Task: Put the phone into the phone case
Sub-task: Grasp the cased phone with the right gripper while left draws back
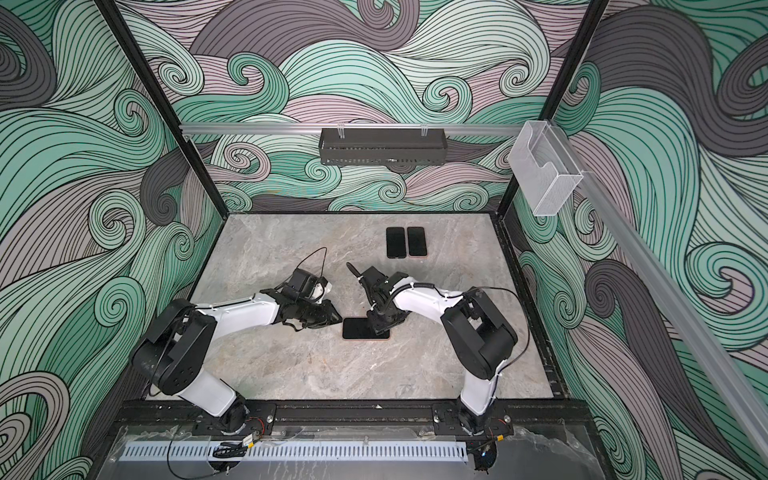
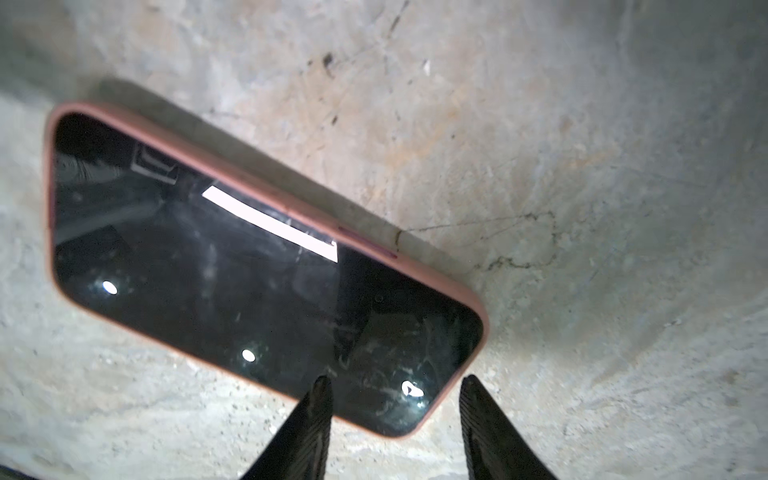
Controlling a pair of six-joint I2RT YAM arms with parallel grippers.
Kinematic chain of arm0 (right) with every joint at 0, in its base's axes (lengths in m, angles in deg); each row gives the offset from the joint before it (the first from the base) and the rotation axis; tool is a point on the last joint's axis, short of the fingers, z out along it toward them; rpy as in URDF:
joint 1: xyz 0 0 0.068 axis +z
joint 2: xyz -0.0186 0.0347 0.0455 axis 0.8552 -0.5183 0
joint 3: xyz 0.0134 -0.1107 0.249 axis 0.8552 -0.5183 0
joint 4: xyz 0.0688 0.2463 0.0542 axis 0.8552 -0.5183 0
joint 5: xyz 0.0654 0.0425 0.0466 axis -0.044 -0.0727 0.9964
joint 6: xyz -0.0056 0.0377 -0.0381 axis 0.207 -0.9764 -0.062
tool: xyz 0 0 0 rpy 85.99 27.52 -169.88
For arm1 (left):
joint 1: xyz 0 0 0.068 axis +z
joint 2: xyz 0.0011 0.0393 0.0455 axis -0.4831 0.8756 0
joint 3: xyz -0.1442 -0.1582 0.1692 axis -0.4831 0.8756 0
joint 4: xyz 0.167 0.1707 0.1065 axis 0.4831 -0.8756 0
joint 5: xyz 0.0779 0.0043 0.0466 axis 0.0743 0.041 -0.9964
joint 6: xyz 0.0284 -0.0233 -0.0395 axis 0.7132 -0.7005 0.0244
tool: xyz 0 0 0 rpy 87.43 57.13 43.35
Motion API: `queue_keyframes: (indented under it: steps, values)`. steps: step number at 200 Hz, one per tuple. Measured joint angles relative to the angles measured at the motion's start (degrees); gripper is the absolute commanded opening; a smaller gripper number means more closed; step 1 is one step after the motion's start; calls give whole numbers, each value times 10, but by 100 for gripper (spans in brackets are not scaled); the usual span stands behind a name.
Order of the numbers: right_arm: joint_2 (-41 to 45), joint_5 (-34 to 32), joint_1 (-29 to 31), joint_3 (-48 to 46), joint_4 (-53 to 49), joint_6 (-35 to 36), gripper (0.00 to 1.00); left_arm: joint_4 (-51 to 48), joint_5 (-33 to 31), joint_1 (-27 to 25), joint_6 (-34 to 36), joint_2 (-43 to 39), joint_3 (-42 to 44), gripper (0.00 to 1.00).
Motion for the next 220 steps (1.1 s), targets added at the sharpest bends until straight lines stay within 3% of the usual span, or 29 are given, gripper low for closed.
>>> queue_keyframes:
  steps: [20,83,113,143,220]
  values:
    - [19,0,9,11,-8,52,79,-14,-18,7,1,-30,0,38]
    - [35,0,33,43,-9,197,100,-73,-115,54,-14,-163,48,58]
    - [32,23,33,47,-5,246,100,-111,-167,72,-23,-221,77,68]
    - [3,53,33,60,-3,274,100,-142,-209,76,-26,-279,103,86]
    - [-56,76,33,61,-2,350,99,-187,-302,82,-28,-443,158,91]
